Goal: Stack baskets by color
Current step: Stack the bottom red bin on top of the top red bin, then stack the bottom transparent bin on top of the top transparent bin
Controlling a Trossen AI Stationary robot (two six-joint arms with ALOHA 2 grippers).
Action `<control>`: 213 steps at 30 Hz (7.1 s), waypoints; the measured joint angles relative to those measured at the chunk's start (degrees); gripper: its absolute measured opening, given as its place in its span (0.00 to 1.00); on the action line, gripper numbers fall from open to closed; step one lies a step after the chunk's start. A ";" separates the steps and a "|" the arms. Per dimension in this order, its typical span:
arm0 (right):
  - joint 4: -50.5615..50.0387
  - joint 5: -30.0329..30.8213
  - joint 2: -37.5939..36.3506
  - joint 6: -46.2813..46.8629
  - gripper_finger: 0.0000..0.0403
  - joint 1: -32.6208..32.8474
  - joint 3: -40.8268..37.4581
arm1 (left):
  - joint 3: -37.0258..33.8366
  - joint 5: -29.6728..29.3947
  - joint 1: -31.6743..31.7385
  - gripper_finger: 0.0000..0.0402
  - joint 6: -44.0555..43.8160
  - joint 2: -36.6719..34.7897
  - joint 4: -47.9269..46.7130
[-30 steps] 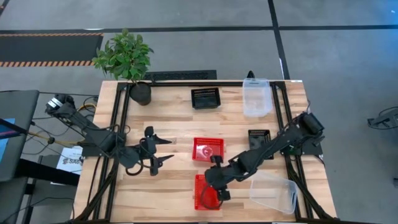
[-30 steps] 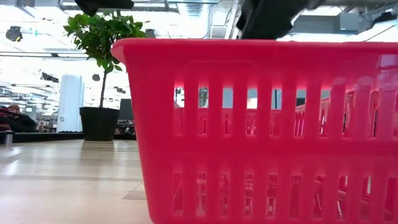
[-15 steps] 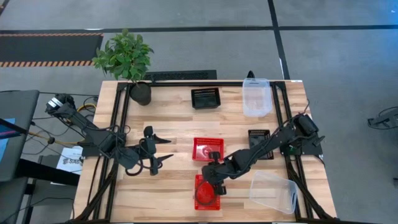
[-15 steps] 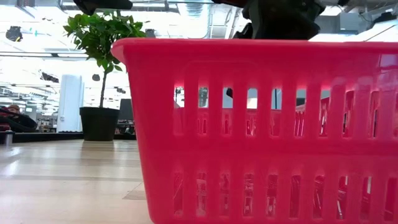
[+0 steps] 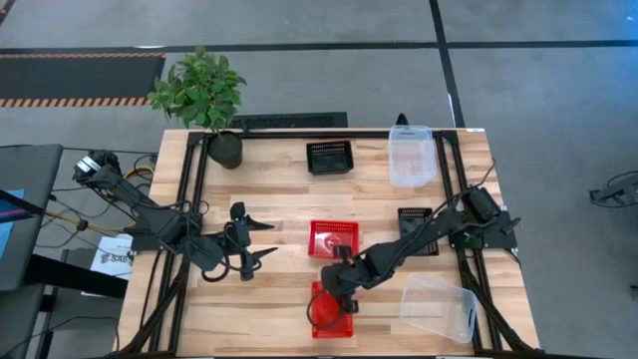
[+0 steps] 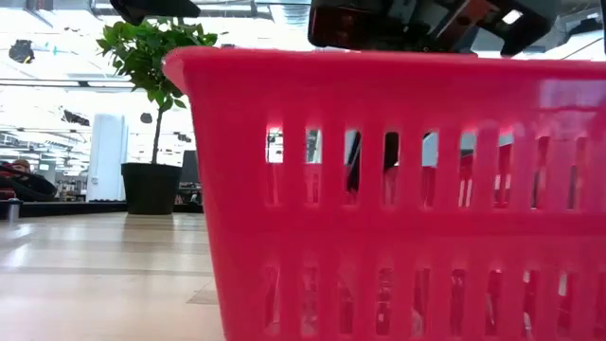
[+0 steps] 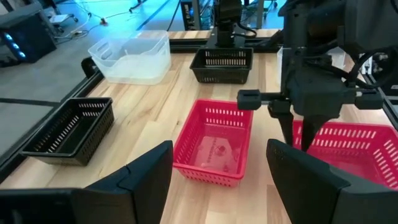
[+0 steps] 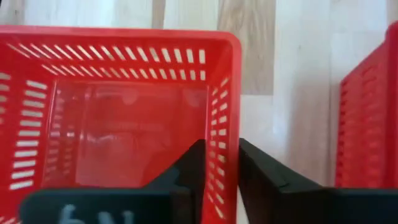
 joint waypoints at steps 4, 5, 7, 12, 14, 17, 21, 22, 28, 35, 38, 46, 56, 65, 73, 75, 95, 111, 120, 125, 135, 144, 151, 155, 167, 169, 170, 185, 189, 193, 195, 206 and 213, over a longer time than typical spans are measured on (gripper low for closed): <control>-0.15 -2.80 0.00 0.84 0.11 -0.45 0.00 | 0.00 0.01 0.00 0.61 0.00 0.00 0.15; 0.12 -3.13 0.00 1.27 0.07 -0.49 0.00 | 0.00 0.01 0.00 0.61 -0.04 0.00 0.22; 0.15 -3.25 -0.51 1.64 0.03 -0.54 -0.01 | 0.00 0.01 0.00 0.61 -0.27 -0.01 0.24; 1.76 -3.20 -4.14 1.64 0.04 -0.54 -0.02 | 0.00 0.04 0.00 0.61 -0.48 0.00 0.23; 1.53 -1.79 -6.64 0.34 0.02 -0.25 -0.02 | 0.00 0.04 0.00 0.61 -0.48 -0.01 0.23; -0.04 2.47 -11.62 -1.17 0.03 -0.04 -0.02 | 0.00 0.29 0.00 0.61 -0.51 0.00 0.23; -2.85 8.47 -18.41 -4.74 0.02 -0.55 -0.02 | 0.00 1.65 0.00 0.61 -0.55 0.00 0.27; -3.38 9.49 -20.07 -6.01 0.01 -0.91 -0.02 | 0.00 1.84 0.00 0.61 -0.52 -0.02 0.22; -7.25 11.54 -26.72 -13.41 0.02 -5.51 -0.02 | 0.00 1.83 0.00 0.61 -0.53 0.00 0.12; -12.03 5.47 -28.39 -29.96 0.01 -11.09 -0.02 | 0.00 1.85 -0.01 0.61 -0.94 0.00 0.16; -12.99 1.55 -28.25 -37.34 0.02 -13.25 -0.02 | 0.02 1.85 -0.02 0.61 -1.10 -0.02 0.15; -12.99 -7.95 -28.66 -46.99 0.01 -16.46 -0.02 | 0.02 2.40 0.00 0.61 -1.51 0.00 0.15; -14.25 -11.13 -27.78 -36.05 0.01 -13.29 -0.04 | 0.06 5.32 3.01 0.61 -3.80 2.13 7.29; -17.01 -8.32 -27.06 -27.32 0.01 -6.91 -0.04 | 0.07 16.93 6.93 0.61 -9.22 6.58 9.22; -12.74 -4.81 -27.06 -20.52 0.01 -2.46 -2.72 | 0.04 18.50 6.93 0.61 -9.24 11.22 13.04; -10.42 -3.82 -27.02 -18.82 0.01 -2.47 -3.62 | 0.07 20.04 6.93 0.61 -9.30 12.20 13.93; -10.22 22.25 -27.02 27.29 0.01 -6.99 -4.68 | 0.07 17.74 5.46 0.61 -11.99 8.33 -0.63; -24.51 45.03 -21.96 82.01 0.01 1.58 -4.74 | 0.07 8.85 5.46 0.61 3.92 7.58 -7.22; -23.13 43.03 -15.74 92.67 0.01 0.05 -4.66 | 0.07 18.46 5.42 0.61 4.66 7.61 -7.98; -21.46 41.58 -14.51 94.50 0.01 0.12 -4.63 | 0.07 19.82 5.10 0.61 5.19 7.61 -8.10; -20.55 36.17 -11.10 96.28 0.01 -0.22 -4.55 | 0.07 19.99 3.96 0.61 6.71 7.61 -8.10; -23.93 33.39 -10.95 97.67 0.01 0.12 -4.61 | 0.07 20.02 3.89 0.61 7.36 7.63 -8.84; -24.61 33.23 -11.10 97.00 0.02 0.12 -4.63 | 0.07 19.99 3.89 0.61 7.50 7.63 -8.75; -24.62 33.22 -11.10 96.79 0.08 0.12 -4.63 | 0.07 20.00 3.89 0.61 7.48 7.63 -8.73; -24.76 33.26 -11.13 94.08 0.30 0.12 -4.63 | 0.07 20.52 3.89 0.61 6.12 7.63 -8.73; -25.80 33.28 -11.13 93.97 0.33 0.12 -4.63 | 0.07 20.52 3.89 0.61 6.02 7.63 -8.73; -26.22 33.28 -11.13 94.00 0.34 0.12 -4.63 | 0.07 20.53 3.89 0.61 5.91 7.63 -8.73; -29.57 13.47 -25.28 67.32 0.42 1.30 -4.63 | 0.07 20.54 3.91 0.61 6.39 7.63 -8.37; -30.94 0.56 -28.49 53.73 0.40 3.56 -4.61 | 0.07 20.58 3.91 0.61 6.56 7.63 -8.23; -37.11 -5.33 -30.61 46.14 0.37 5.50 -4.61 | 0.07 20.67 3.91 0.61 5.33 7.63 -7.64; -41.96 -5.76 -31.37 43.52 0.36 6.49 -4.61 | 0.07 21.68 3.93 0.61 4.55 7.63 -7.06; -50.95 -7.03 -31.80 29.46 0.31 14.33 -6.46 | 0.07 22.75 3.93 0.61 -0.79 7.63 -3.39; -51.78 -7.77 -31.78 34.48 0.31 18.50 -12.63 | 0.07 22.49 3.93 0.61 -2.50 7.63 -1.48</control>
